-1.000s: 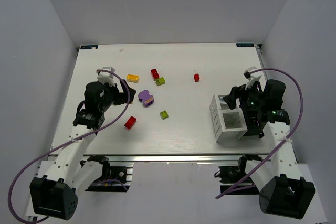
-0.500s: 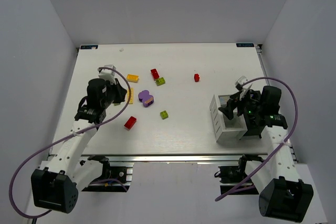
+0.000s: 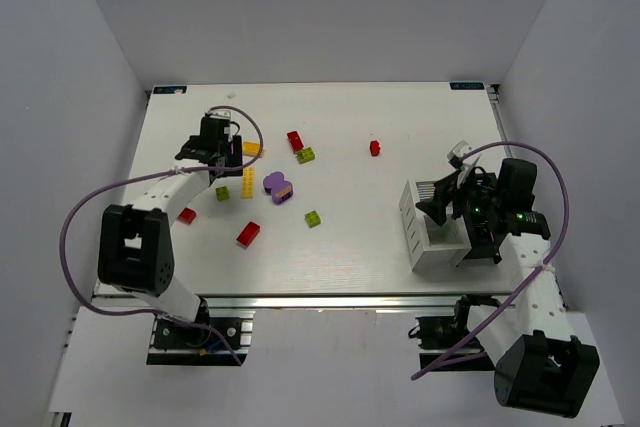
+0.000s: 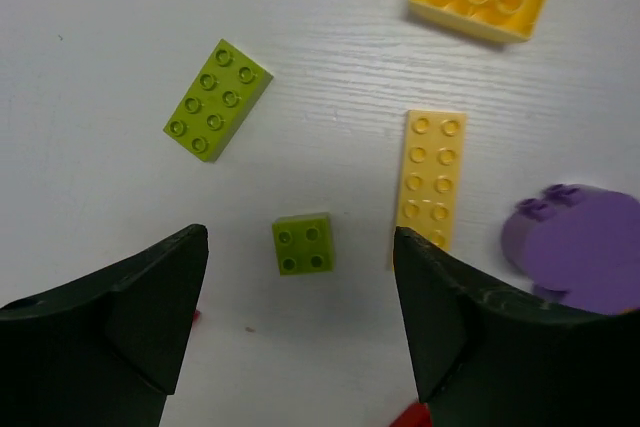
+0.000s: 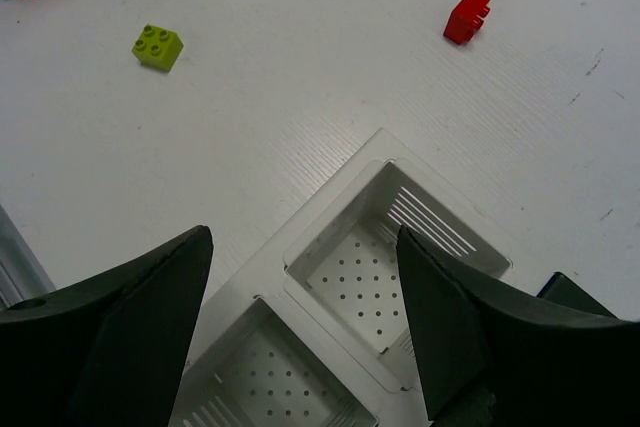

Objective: Sort the legos into containers by color

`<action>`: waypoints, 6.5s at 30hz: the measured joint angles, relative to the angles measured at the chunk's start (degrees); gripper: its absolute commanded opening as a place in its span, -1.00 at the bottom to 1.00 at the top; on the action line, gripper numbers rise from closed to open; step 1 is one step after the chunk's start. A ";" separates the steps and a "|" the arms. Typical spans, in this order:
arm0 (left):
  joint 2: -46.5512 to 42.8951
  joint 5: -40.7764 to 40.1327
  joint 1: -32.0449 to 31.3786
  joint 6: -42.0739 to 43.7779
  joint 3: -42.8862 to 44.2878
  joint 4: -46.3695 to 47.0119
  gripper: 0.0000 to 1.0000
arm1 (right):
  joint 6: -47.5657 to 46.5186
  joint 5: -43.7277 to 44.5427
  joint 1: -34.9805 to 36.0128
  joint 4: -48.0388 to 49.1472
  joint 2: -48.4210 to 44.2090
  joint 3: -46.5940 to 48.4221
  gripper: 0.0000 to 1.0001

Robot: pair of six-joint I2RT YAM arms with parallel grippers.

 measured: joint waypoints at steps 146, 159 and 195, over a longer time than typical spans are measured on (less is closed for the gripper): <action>-35.06 -12.33 -18.60 -17.14 -16.52 -10.56 0.85 | -33.05 8.98 45.64 -12.59 41.90 28.61 0.78; -45.66 -22.14 -18.62 -18.38 -17.94 -11.43 0.76 | -39.10 19.30 54.03 -11.10 63.84 43.82 0.72; -27.30 -9.25 -11.37 -16.39 -17.97 -7.96 0.63 | -21.81 24.00 50.10 -15.02 54.10 45.68 -0.81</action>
